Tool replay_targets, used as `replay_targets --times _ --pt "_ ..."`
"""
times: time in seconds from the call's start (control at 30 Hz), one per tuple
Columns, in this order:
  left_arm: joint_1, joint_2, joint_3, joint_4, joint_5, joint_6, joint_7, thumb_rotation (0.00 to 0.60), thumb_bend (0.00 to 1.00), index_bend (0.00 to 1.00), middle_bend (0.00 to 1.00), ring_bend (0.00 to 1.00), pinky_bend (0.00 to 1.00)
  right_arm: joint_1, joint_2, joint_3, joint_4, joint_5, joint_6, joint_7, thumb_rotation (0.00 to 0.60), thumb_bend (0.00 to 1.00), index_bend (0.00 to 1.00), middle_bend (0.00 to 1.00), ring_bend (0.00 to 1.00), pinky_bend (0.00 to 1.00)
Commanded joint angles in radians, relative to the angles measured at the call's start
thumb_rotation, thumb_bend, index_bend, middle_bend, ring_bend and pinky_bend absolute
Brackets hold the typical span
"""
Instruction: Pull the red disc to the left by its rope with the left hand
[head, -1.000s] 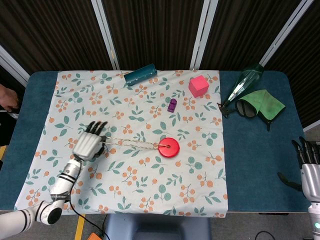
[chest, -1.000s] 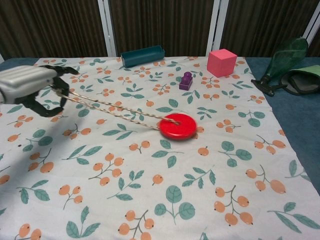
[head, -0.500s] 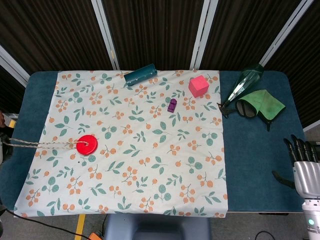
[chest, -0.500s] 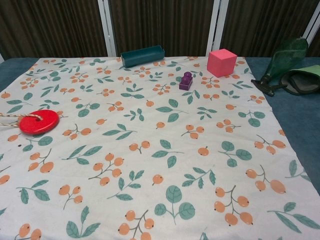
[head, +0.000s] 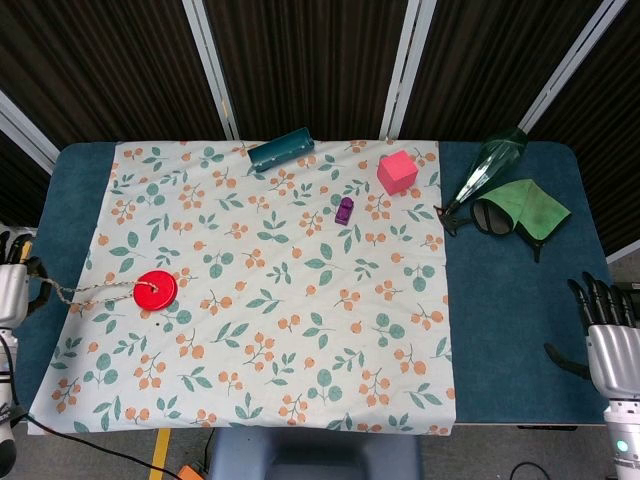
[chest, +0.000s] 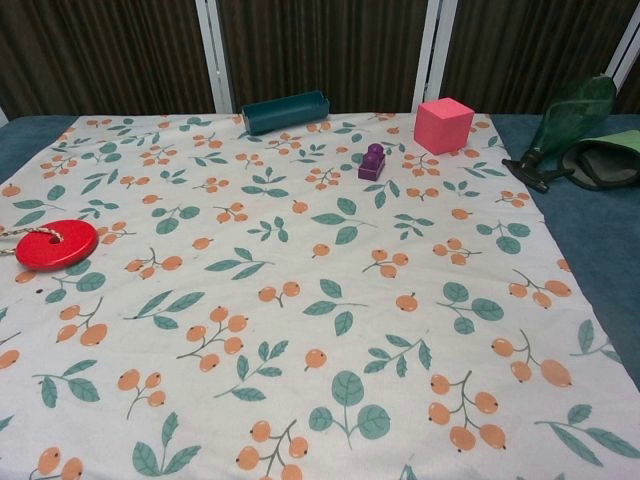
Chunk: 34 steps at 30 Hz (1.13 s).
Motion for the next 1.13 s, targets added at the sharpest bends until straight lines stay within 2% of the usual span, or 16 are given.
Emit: replay_targets --times 0.03,0.13,0.2,0.23,0.27,0.33,0.37,0.4,0.53,0.63,0.7,0.8,0.97,1.13 --pt "-0.055 -0.043 -0.033 -0.039 0.093 0.059 -0.018 0.6 0.76 0.87 0.17 0.0 0.17 0.001 -0.002 -0.001 -0.002 0.002 -0.005 0.006 0.6 0.3 0.0 0.0 0.0 0.0" --pt "-0.089 -0.091 -0.035 -0.032 0.135 0.054 -0.029 0.6 0.75 0.87 0.19 0.0 0.18 0.001 -0.005 -0.005 -0.003 0.003 -0.013 0.018 0.6 0.3 0.0 0.0 0.0 0.0" --pt "-0.107 -0.113 -0.016 -0.014 0.146 0.008 -0.03 0.6 0.71 0.8 0.18 0.0 0.19 0.001 -0.006 -0.006 -0.002 0.005 -0.015 0.022 0.6 0.3 0.0 0.0 0.0 0.0" --pt "-0.113 -0.116 -0.004 -0.009 0.152 -0.017 -0.035 0.6 0.66 0.68 0.16 0.0 0.18 0.001 -0.006 -0.006 0.0 0.006 -0.014 0.023 0.6 0.3 0.0 0.0 0.0 0.0" --pt "-0.12 -0.114 0.011 -0.007 0.154 -0.056 -0.043 0.6 0.57 0.44 0.1 0.0 0.15 0.0 -0.007 -0.005 0.002 0.007 -0.012 0.024 0.6 0.3 0.0 0.0 0.0 0.0" --pt "-0.127 -0.104 0.021 -0.018 0.147 -0.102 -0.061 0.6 0.4 0.07 0.02 0.0 0.09 -0.001 -0.007 -0.003 0.005 0.01 -0.011 0.026 0.6 0.3 0.0 0.0 0.0 0.0" --pt "-0.127 -0.101 0.019 -0.024 0.148 -0.107 -0.086 0.6 0.35 0.0 0.0 0.0 0.07 -0.001 -0.006 -0.002 0.006 0.011 -0.011 0.029 0.6 0.3 0.0 0.0 0.0 0.0" --pt "-0.125 -0.1 0.018 -0.024 0.15 -0.107 -0.105 0.6 0.31 0.0 0.0 0.0 0.05 -0.001 -0.005 -0.002 0.006 0.013 -0.012 0.031 0.6 0.3 0.0 0.0 0.0 0.0" --pt "-0.118 -0.072 0.023 -0.035 0.145 -0.131 -0.142 0.6 0.27 0.0 0.0 0.0 0.01 0.003 -0.005 0.001 0.009 0.015 -0.016 0.035 0.6 0.3 0.0 0.0 0.0 0.0" --pt "-0.103 -0.041 0.03 -0.059 0.141 -0.128 -0.136 0.6 0.27 0.0 0.0 0.0 0.0 0.006 -0.004 0.002 0.006 0.01 -0.014 0.035 0.6 0.3 0.0 0.0 0.0 0.0" --pt "-0.077 -0.009 0.042 -0.095 0.143 -0.11 -0.133 0.6 0.31 0.0 0.0 0.0 0.0 0.004 -0.001 0.0 0.002 0.003 -0.009 0.036 0.6 0.3 0.0 0.0 0.0 0.0" --pt "-0.012 0.024 0.068 -0.138 0.155 -0.032 -0.123 0.6 0.38 0.0 0.0 0.0 0.0 -0.003 0.008 -0.006 -0.006 -0.007 0.002 0.038 0.6 0.3 0.0 0.0 0.0 0.0" --pt "0.11 0.038 0.142 -0.174 0.176 0.072 -0.1 0.6 0.38 0.0 0.0 0.0 0.0 -0.011 0.009 -0.024 -0.004 -0.021 0.002 0.031 0.6 0.3 0.0 0.0 0.0 0.0" --pt "0.185 0.012 0.169 -0.17 0.188 0.147 -0.092 0.6 0.38 0.0 0.0 0.0 0.0 -0.013 -0.006 -0.029 0.005 -0.017 -0.002 0.024 0.6 0.3 0.0 0.0 0.0 0.0"
